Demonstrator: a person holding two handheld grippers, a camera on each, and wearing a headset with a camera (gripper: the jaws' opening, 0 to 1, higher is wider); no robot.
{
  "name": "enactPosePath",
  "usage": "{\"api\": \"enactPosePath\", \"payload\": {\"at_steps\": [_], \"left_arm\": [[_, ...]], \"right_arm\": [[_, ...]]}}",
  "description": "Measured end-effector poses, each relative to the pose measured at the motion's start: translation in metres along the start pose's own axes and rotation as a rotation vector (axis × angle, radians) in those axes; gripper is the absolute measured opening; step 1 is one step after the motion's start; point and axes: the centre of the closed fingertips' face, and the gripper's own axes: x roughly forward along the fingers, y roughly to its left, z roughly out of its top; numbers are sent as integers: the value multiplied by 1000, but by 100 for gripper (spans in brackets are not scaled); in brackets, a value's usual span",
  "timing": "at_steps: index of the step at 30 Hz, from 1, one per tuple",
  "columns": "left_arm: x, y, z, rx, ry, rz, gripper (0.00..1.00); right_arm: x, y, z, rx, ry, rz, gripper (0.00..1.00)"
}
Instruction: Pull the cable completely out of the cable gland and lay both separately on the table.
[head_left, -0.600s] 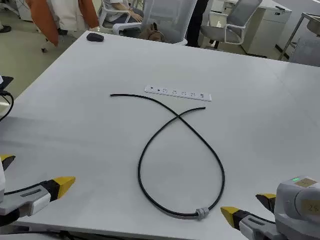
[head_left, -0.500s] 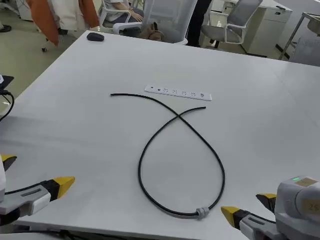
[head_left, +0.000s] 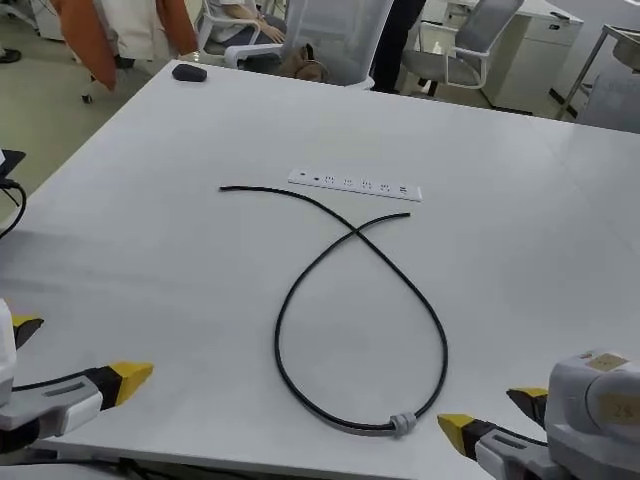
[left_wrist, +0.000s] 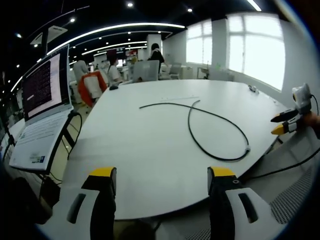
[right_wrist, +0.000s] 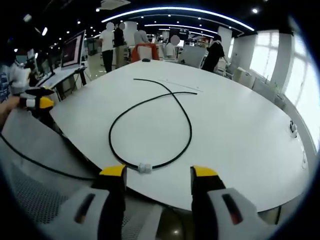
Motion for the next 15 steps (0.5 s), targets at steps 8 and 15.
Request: {"api": "enactPosePath", "payload": {"at_steps": [8,15], "left_arm": [[1,-2,-3,8,21,-10,80],[1,-3,-5,11,32,-16,77]], "right_arm": [[0,1,0,1,3,4,52],[0,0,0,0,2,2,51]]}}
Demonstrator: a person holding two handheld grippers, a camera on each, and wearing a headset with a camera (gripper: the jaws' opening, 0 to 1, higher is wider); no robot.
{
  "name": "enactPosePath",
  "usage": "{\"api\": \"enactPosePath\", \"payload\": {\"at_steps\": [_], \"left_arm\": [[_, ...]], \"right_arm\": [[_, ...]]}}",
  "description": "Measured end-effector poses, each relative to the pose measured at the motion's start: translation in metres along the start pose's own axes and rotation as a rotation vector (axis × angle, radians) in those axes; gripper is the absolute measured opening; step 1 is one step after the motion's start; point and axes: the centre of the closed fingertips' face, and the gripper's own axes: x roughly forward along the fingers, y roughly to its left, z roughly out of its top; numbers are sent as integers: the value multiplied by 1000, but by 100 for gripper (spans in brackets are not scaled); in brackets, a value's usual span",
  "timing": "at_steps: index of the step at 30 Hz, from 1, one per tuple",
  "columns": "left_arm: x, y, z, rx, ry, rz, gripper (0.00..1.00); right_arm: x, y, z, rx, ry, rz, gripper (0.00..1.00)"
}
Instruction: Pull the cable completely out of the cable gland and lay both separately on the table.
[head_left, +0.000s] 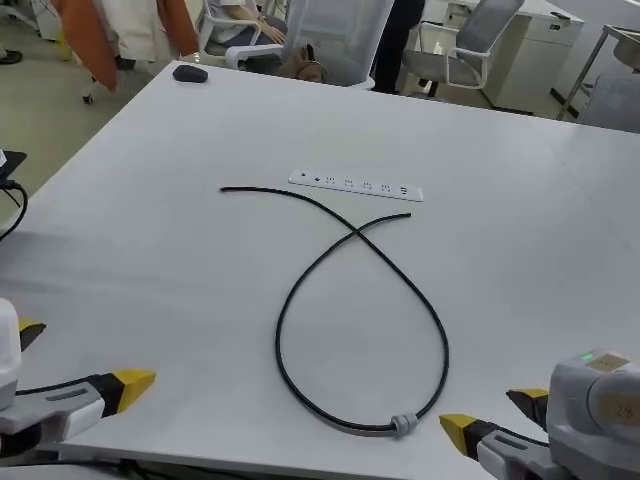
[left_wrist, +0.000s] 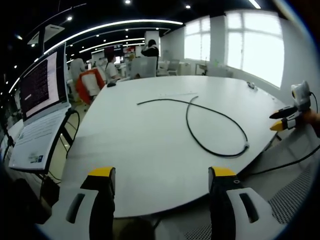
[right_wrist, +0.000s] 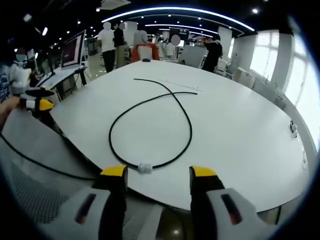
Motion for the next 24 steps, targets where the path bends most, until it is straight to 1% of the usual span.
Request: {"api": "enactPosePath", "payload": {"at_steps": [3,17,20,24], "left_arm": [[0,0,1,-3,-3,1,77],[0,1,-2,-3,13,0,74],[-1,1,-1,-5,7,3,72],[0,0,-2,4,16,-4,70]], "right_arm": [[1,0,0,-1,2,3,51],[1,2,-1,3,5,14,50],[1,3,0,4,3,18,49],[1,2,0,18,-4,21,49]]}}
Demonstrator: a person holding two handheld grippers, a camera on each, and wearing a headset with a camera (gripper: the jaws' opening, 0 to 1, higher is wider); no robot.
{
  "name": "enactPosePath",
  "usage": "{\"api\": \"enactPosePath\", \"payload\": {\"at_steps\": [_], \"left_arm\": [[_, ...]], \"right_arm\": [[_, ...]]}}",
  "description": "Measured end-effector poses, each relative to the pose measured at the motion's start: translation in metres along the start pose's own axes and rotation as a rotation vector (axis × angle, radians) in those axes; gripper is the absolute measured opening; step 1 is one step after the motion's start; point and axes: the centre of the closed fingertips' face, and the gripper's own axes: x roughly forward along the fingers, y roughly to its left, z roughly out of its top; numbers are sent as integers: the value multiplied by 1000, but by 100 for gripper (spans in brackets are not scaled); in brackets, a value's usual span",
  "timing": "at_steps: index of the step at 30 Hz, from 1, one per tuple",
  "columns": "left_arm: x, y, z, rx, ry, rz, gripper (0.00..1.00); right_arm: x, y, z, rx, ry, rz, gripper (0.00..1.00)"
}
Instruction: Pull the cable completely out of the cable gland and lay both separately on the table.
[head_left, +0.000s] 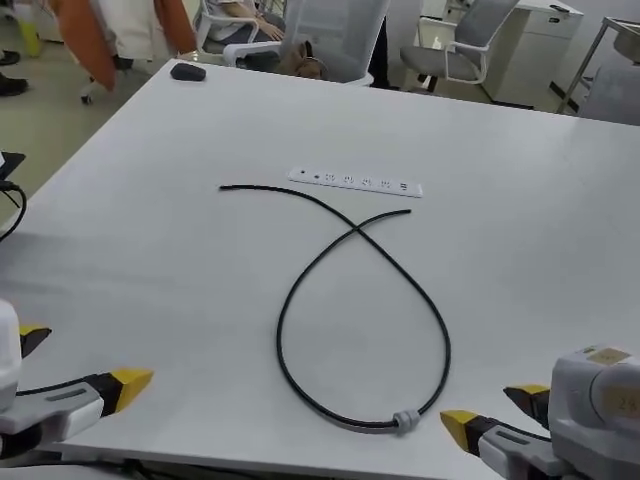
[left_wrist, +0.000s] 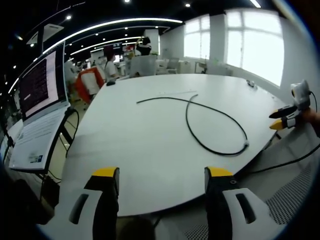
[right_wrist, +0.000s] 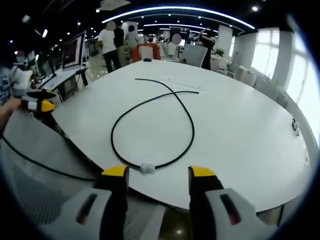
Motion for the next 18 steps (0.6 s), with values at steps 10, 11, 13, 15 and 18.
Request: {"api": "enactPosePath", "payload": {"at_steps": [10,11,13,15,18], "left_arm": [[3,-11,-10,30,64,-63,70],[3,-13,-11,32,74,-73,68],[3,-15,-10,38,70,-88,65],[3,-19,-9,41,68,-108,65],[3,-30,-12,78,107,-180,63]], "right_arm": [[1,2,-1,4,2,17,47],[1,2,0,5,1,18,47],[1,2,0,5,-1,19,47],[1,2,0,5,-2,22,47],[1,3,0,4,-5,25,47]]}}
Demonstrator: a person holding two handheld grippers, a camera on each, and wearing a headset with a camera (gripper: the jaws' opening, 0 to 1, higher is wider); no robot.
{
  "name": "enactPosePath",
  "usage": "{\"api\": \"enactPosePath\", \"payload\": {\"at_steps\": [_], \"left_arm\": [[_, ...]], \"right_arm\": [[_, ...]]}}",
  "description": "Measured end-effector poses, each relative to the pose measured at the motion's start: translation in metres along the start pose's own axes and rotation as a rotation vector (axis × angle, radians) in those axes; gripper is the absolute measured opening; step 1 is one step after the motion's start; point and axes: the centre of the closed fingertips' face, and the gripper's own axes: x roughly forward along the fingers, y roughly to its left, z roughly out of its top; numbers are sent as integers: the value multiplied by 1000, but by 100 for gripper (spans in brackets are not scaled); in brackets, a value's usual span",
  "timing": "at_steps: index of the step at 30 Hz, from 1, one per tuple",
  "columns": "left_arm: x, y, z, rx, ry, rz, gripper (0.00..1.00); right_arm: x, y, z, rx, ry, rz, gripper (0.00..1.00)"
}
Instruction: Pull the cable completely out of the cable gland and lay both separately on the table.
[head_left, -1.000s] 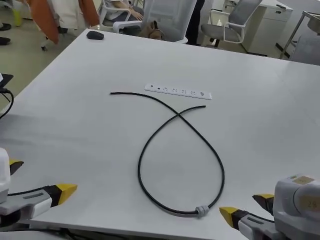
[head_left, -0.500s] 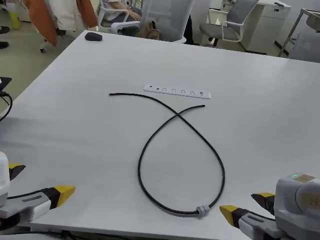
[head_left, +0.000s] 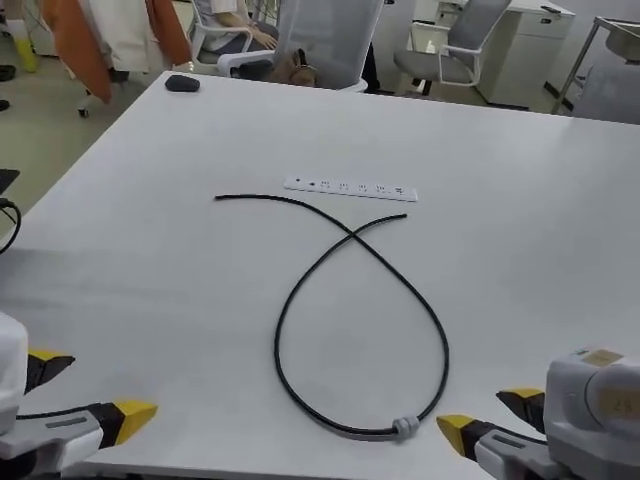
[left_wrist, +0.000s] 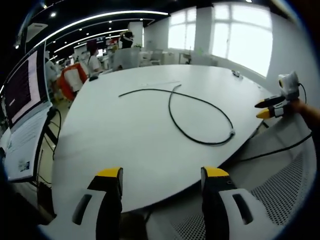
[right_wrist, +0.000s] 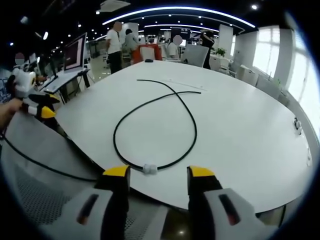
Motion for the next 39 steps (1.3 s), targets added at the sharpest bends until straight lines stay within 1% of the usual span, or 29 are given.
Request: {"api": "enactPosePath", "payload": {"at_steps": [1,2,3,4,7,8,9,11,12,13,15,16,17,19,20,21,22,23,24,25,26,27,28,30,31,32,34,36,39], "left_arm": [[1,-7,-2,37,26,-42,60],[2,-9,-3,57,42,-51,56],[2,-10,-3,90,53,-50,53],[2,-12,-2,109,61,-55,53],[4,-20,1,135,81,-102,52],[4,-23,5,150,81,-120,50],[5,-23,7,154,87,-123,50],[7,-27,9,194,114,-144,49],[8,-30,11,225,126,-157,48],[9,-30,12,233,128,-159,47],[13,-38,21,250,118,-177,46],[16,-48,27,257,104,-214,45],[18,-53,30,262,99,-229,45],[26,-60,38,279,90,-230,46],[31,-64,41,297,84,-228,47],[34,-67,43,303,83,-239,46],[39,-74,44,303,88,-262,45],[42,-78,45,300,90,-273,45],[46,-84,47,306,89,-289,45],[47,-87,48,311,90,-297,45],[51,-95,48,330,100,-324,45],[53,-99,47,343,109,-334,45],[58,-104,48,371,117,-351,46],[64,-117,47,406,135,-400,43],[67,-122,48,415,139,-410,41],[71,-123,49,415,140,-409,41],[75,-129,51,427,140,-423,42],[80,-136,50,453,157,-440,41],[89,-141,49,498,176,-446,42]], "right_arm": [[0,0,0,1,-1,1,47],[0,0,1,2,-4,3,47],[0,1,1,2,-5,4,46],[0,1,1,2,-5,5,46],[0,1,1,2,-7,6,46],[0,1,1,2,-9,7,46],[0,1,1,4,-10,6,46],[-1,0,1,9,-12,5,46],[-1,0,1,10,-14,6,46],[-1,1,1,11,-15,8,46],[-1,1,1,11,-16,8,46],[-1,1,1,11,-17,9,46],[-1,1,1,12,-17,9,46],[-1,1,1,13,-17,8,46],[-1,1,1,13,-16,9,46],[-1,1,1,11,-14,10,46],[0,2,0,5,-11,15,46],[0,2,0,0,-9,18,46],[0,3,1,-8,-8,22,46],[0,4,1,-10,-8,23,45],[0,4,1,-11,-8,25,45],[0,4,1,-11,-8,25,45],[0,4,1,-10,-8,24,45],[0,4,1,-11,-9,27,45],[0,4,2,-14,-10,28,44],[0,4,2,-14,-10,28,44],[0,4,2,-16,-11,29,44],[0,4,2,-18,-11,29,44],[0,4,2,-18,-13,30,44]]}}
